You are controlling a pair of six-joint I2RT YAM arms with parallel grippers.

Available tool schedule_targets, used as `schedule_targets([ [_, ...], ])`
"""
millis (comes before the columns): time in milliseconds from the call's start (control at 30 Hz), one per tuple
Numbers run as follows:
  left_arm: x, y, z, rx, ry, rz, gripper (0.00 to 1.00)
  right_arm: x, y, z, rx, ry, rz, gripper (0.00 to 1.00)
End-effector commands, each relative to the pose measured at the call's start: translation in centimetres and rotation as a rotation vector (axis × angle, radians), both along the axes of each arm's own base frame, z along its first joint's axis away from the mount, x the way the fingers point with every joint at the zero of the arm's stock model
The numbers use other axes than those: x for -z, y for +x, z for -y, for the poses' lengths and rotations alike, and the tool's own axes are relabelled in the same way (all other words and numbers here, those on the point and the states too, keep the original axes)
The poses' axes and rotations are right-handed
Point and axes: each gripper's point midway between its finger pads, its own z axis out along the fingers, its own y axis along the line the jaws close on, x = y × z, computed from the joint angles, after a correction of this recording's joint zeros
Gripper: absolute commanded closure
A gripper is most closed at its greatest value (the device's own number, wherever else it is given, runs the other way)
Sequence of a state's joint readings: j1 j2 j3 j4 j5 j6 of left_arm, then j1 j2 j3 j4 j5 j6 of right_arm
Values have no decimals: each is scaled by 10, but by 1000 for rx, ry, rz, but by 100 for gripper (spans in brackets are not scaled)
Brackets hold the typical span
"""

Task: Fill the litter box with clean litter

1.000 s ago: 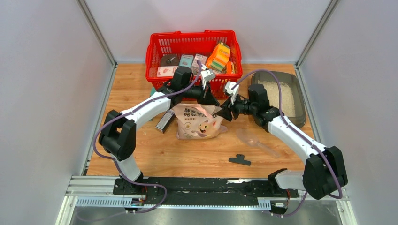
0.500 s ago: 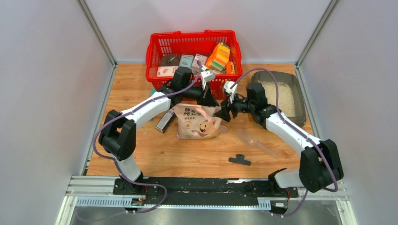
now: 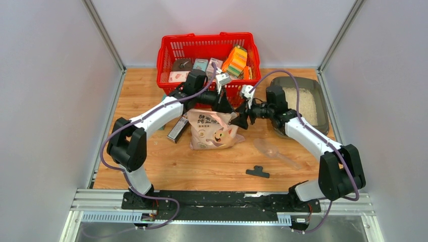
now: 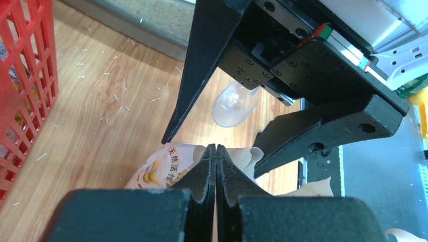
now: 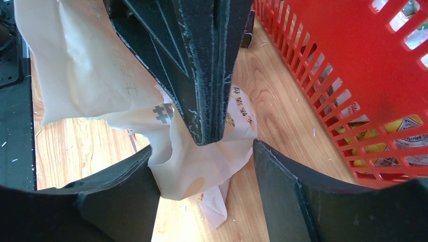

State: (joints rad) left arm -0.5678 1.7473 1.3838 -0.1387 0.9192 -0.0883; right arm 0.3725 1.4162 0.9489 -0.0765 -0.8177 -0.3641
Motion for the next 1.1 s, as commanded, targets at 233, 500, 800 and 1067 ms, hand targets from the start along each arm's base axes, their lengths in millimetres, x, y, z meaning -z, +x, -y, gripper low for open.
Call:
schedule_targets([
  [233, -44, 19, 0, -22, -84, 62, 100, -29, 19, -1, -9, 33, 96, 37],
  [500, -86, 49, -24, -146, -130, 129, 100, -26, 6, 4, -2, 34, 65, 43],
  [800, -31, 68, -59, -221, 103, 243, 100, -20, -2, 2, 1, 22, 35, 52],
  [1067, -3, 83, -56, -107, 196, 330, 100, -16, -8, -2, -8, 12, 24, 66],
])
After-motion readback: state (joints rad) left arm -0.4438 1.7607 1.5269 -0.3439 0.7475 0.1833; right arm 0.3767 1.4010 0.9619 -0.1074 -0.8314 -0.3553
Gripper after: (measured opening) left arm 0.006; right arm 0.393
